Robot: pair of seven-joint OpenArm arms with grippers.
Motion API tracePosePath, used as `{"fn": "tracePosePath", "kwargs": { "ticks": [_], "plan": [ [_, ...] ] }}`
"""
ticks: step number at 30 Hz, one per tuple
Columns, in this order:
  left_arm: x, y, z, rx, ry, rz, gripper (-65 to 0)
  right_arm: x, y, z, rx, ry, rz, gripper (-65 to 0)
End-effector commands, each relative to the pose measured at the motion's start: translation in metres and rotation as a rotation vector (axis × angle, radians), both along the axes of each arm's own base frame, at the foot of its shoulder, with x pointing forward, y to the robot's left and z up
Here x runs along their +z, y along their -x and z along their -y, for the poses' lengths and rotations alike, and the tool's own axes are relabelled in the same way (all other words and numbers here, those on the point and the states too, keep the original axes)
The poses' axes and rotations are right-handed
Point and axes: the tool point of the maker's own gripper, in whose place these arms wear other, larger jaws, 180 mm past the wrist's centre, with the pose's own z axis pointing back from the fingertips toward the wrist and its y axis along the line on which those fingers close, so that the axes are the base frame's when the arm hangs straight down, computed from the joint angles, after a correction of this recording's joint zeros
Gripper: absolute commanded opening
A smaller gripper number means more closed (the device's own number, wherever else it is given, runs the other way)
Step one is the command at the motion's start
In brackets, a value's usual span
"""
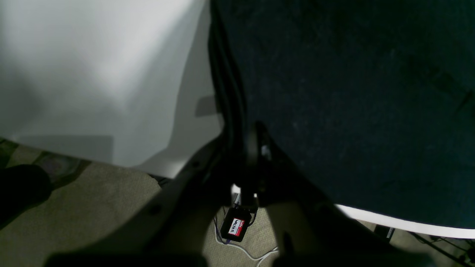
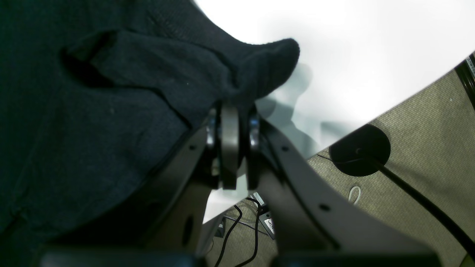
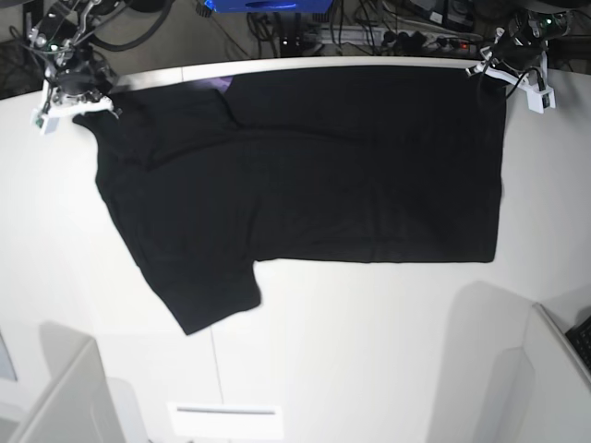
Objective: Fold the T-shirt properly
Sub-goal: 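Lay the shirt down and drag it flat with both grippers, then open both grippers and release the shirt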
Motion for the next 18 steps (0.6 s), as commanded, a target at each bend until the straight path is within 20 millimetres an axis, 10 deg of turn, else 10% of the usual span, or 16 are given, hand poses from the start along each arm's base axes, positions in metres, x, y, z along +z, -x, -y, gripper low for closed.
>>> {"fn": "tracePosePath", "kwargs": {
  "ticks": [1, 4, 6, 9, 14, 18],
  "plan": [
    [0.008, -0.003, -0.007, 0.000, -0.029, 0.020, -65.0, 0.010, -0.006, 0.008, -0.002, 0.030, 0.034, -65.0],
    [0.008, -0.005, -0.008, 0.001, -0.030, 0.025, -65.0, 0.008, -0.005, 0.006, -0.001, 0.023, 0.025, -65.0],
    [0.008, -0.004, -0.008, 0.004, -0.030, 0.024, -65.0, 0.007, -0.002, 0.003, 0.004, 0.008, 0.010, -49.5],
    [0.008, -0.003, -0.008, 0.004, -0.030, 0.021, -46.2, 0.008, -0.003, 0.003, 0.005, 0.008, 0.012, -33.5],
    [0.012, -0.003, -0.016, 0.018, -0.047, 0.031, -12.0, 0.009, 0.008, 0.017, -0.064, 0.017, 0.010, -33.6],
    [0.034, -0.008, -0.034, 0.047, -0.109, 0.078, -5.8, 0.021, 0.013, 0.037, -0.128, 0.055, 0.040, -33.8]
  ]
}}
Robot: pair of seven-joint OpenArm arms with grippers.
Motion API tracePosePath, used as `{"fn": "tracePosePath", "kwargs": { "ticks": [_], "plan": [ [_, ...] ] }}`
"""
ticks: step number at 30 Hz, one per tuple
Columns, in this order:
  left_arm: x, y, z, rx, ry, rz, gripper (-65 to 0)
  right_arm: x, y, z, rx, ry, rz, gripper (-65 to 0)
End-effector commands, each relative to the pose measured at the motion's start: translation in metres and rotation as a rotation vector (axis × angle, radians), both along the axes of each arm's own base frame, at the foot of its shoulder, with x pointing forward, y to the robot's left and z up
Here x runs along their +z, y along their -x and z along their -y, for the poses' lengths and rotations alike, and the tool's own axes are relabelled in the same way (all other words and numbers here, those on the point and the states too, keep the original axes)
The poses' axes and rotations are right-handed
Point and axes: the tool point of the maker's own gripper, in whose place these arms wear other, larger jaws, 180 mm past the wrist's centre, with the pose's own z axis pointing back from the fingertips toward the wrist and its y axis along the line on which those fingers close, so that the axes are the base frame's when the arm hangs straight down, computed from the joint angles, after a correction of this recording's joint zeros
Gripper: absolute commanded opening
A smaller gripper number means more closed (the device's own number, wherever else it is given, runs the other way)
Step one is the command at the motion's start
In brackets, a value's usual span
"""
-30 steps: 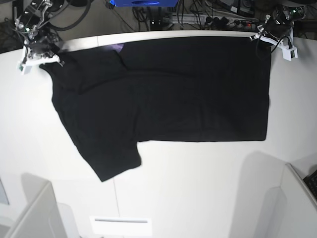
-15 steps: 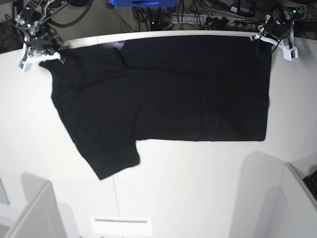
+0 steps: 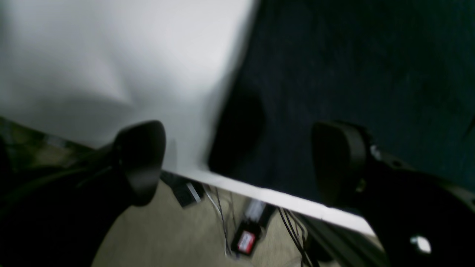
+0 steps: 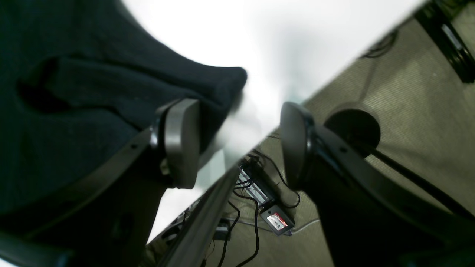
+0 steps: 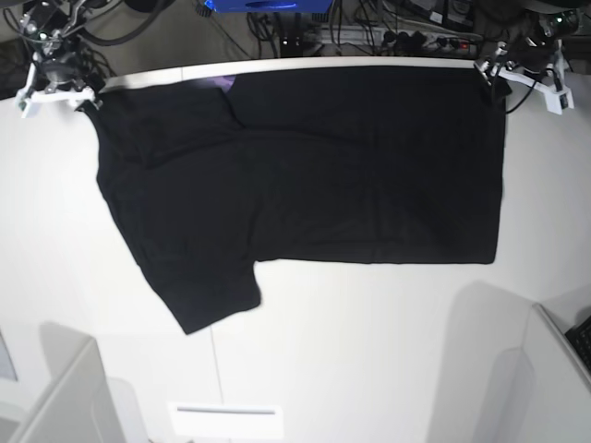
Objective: Fold the T-shirt properly
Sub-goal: 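Open both grippers and release the shirt, then move both grippers to the hem corners of the shirt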
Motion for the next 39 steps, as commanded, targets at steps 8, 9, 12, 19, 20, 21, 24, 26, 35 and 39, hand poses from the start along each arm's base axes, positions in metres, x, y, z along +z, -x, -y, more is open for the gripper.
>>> {"fn": "tracePosePath", "kwargs": {
  "ticks": [8, 9, 12, 19, 20, 21, 24, 26, 35, 39],
  "plan": [
    [0.066, -0.026, -0.051, 0.071, -0.171, 0.178, -20.2, 0.051, -0.065, 0.039, 0.032, 0.130, 0.176, -33.6],
    [0.073, -0.033, -0.056, 0.064, -0.187, 0.197, -25.5, 0.059, -0.078, 0.044, 0.034, 0.142, 0.205, -33.5],
    [0.090, -0.056, -0.064, 0.034, -0.223, 0.248, -45.9, 0.072, -0.123, 0.050, 0.094, 0.147, 0.257, -33.3],
    [0.120, -0.094, -0.072, 0.025, -0.253, 0.366, -65.0, 0.058, -0.209, 0.018, 0.268, 0.083, 0.274, -33.0],
    [0.125, -0.098, -0.073, 0.022, -0.261, 0.378, -65.0, 0.059, -0.224, 0.011, 0.298, 0.086, 0.289, -32.9],
    [0.127, -0.102, -0.071, 0.010, -0.261, 0.385, -65.0, 0.058, -0.236, 0.004, 0.328, 0.093, 0.299, -32.9],
    [0.131, -0.114, -0.066, -0.042, -0.272, 0.387, -65.0, 0.055, -0.269, -0.013, 0.420, 0.123, 0.309, -32.9],
    [0.128, -0.120, -0.059, -0.074, -0.266, 0.382, -65.0, 0.049, -0.290, -0.022, 0.459, 0.125, 0.304, -32.7],
    [0.124, -0.122, -0.053, -0.089, -0.253, 0.378, -65.0, 0.020, -0.348, -0.037, 0.505, 0.103, 0.219, -23.7],
    [0.124, -0.122, -0.053, -0.089, -0.253, 0.378, -65.0, 0.016, -0.361, -0.060, 0.621, 0.124, 0.200, -23.1]
  ]
}}
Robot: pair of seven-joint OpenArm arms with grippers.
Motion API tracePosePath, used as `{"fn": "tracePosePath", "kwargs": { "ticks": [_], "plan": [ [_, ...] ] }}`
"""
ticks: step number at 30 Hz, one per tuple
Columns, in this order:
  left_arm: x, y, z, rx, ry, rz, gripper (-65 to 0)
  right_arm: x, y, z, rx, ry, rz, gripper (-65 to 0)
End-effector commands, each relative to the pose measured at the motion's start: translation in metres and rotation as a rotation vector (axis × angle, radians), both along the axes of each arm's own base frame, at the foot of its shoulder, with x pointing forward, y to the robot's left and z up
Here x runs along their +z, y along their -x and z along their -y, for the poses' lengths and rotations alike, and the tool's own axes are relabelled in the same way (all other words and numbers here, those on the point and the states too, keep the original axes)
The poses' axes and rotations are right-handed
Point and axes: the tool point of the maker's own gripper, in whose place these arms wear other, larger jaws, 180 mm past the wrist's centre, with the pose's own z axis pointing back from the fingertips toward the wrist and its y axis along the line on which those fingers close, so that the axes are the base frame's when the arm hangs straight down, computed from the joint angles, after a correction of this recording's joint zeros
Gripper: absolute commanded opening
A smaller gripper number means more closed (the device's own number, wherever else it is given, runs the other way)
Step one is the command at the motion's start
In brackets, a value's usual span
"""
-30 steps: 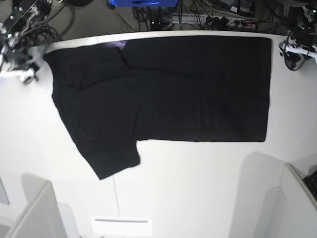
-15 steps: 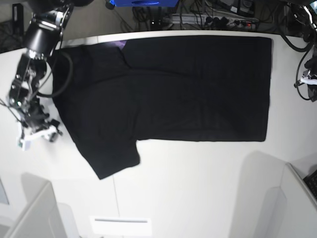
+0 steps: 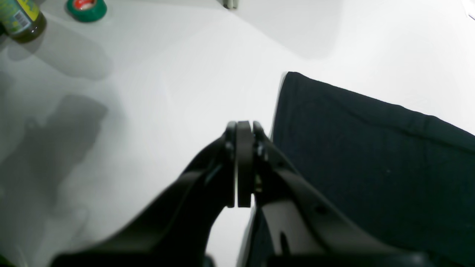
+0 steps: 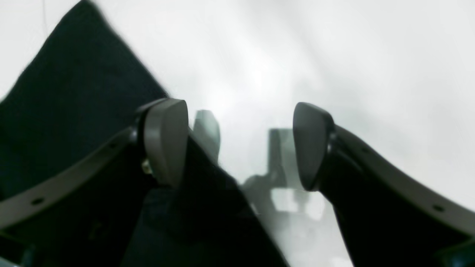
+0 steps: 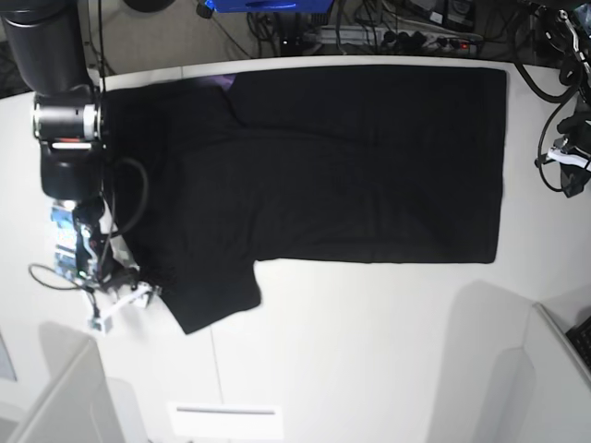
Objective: Fold the T-shirt properly
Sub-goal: 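Move both grippers to the hem corners of the shirt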
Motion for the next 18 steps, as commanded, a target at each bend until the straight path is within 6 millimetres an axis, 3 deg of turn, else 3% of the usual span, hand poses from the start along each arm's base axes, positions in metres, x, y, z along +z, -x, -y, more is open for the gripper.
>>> {"fn": "tracePosePath", "kwargs": {
  "ticks": [1, 8, 15, 18],
  "plan": [
    [0.013, -0.005, -0.003, -0.006, -0.027, 0.039, -65.0, 0.023, -0.021, 0.004, 0.009, 0.015, 0.066, -23.1],
    [0.011, -0.004, -0.004, -0.002, -0.023, 0.033, -65.0, -0.010, -0.011, -0.007, 0.073, 0.087, 0.016, -23.9],
    [-0.003, 0.001, -0.011, 0.024, 0.004, 0.004, -65.0, -0.032, 0.005, -0.037, 0.152, 0.093, -0.031, -24.2],
    [-0.003, 0.001, -0.012, 0.025, 0.005, 0.003, -65.0, -0.036, 0.008, -0.037, 0.150, 0.091, -0.033, -31.5]
  ]
}}
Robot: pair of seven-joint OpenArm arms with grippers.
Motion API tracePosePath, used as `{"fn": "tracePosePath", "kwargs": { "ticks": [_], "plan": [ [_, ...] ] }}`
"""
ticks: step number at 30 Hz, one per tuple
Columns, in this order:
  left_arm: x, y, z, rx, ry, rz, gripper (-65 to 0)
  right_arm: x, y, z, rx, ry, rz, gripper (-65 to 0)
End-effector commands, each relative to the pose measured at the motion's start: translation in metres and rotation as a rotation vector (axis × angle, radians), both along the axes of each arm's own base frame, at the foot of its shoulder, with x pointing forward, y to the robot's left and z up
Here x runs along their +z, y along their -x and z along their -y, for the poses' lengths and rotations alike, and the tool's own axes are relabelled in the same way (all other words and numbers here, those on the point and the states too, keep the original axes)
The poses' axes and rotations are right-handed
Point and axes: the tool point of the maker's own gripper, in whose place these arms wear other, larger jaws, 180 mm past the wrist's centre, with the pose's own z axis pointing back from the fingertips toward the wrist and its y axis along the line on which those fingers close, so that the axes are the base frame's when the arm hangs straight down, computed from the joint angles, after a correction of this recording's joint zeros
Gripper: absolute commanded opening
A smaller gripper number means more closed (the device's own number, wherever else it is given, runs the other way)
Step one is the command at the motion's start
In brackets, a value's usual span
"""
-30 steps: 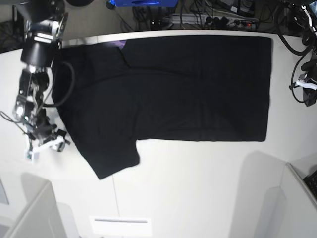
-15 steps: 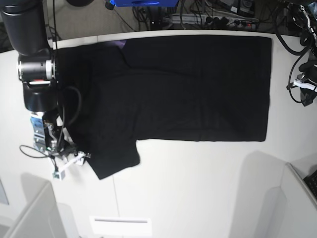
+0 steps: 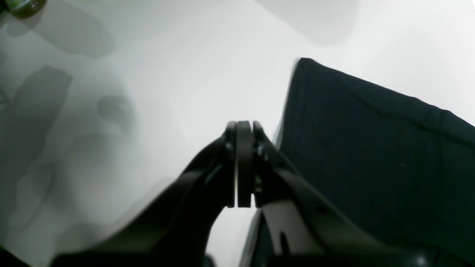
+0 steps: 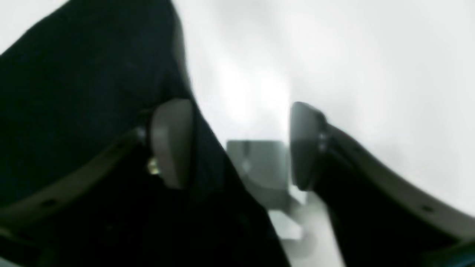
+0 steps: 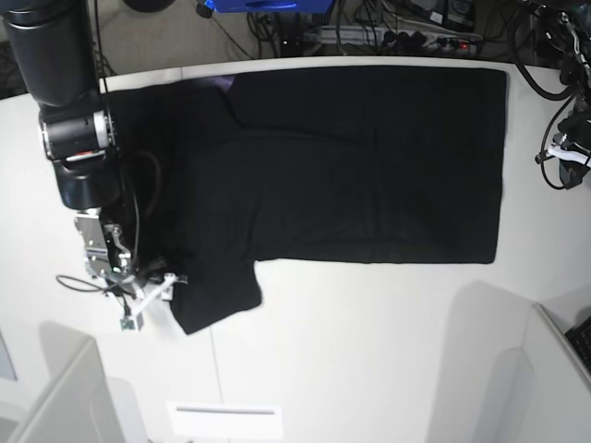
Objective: Fold the T-shirt properly
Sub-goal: 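Move both grippers to the hem corners of the shirt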
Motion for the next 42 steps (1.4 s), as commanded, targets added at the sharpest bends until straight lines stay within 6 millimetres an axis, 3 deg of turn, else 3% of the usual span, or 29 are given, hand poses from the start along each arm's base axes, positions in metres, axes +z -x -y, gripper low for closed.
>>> {"fn": "tracePosePath", "kwargs": {
  "ticks": [1, 6, 11, 15, 18, 20, 22, 30, 35, 38, 42],
  "plan": [
    [0.014, -0.006, -0.004, -0.007, -0.027, 0.042, -65.0, -0.008, 0.009, -0.003, 0.013, -0.016, -0.063, -35.6],
    [0.013, -0.014, -0.010, 0.006, -0.076, 0.024, -65.0, -0.007, 0.008, -0.002, 0.009, -0.018, -0.060, -65.0],
    [-0.005, -0.024, -0.008, -0.021, -0.214, -0.084, -63.7, 0.000, 0.003, 0.003, 0.000, -0.010, -0.048, -65.0],
    [-0.018, -0.040, -0.004, -0.040, -0.217, -0.115, -42.3, 0.001, 0.002, 0.003, 0.000, -0.013, -0.048, -65.0],
    [-0.024, -0.057, 0.000, -0.048, -0.185, -0.107, -21.4, 0.008, -0.003, -0.003, 0.013, -0.018, -0.022, -65.0],
    [-0.029, -0.068, 0.005, -0.061, -0.166, -0.107, -11.5, 0.012, -0.004, -0.010, 0.036, -0.023, 0.005, -65.0],
    [-0.035, -0.082, 0.010, -0.077, -0.148, -0.112, -6.9, 0.020, -0.006, -0.020, 0.061, -0.029, 0.041, -65.0],
    [-0.060, -0.127, 0.006, -0.053, -0.032, -0.144, -7.2, 0.043, -0.002, -0.037, 0.122, -0.030, 0.092, -65.0],
    [-0.066, -0.160, 0.031, -0.185, -0.092, -0.167, -7.2, 0.060, -0.009, -0.008, -0.028, -0.057, 0.153, -65.0],
    [-0.080, -0.173, 0.044, -0.230, -0.090, -0.182, -7.2, 0.065, -0.010, -0.010, -0.025, -0.060, 0.162, -65.0],
    [-0.094, -0.179, 0.043, -0.213, -0.052, -0.216, -7.2, 0.067, -0.009, -0.012, -0.019, -0.060, 0.140, -65.0]
  ]
}}
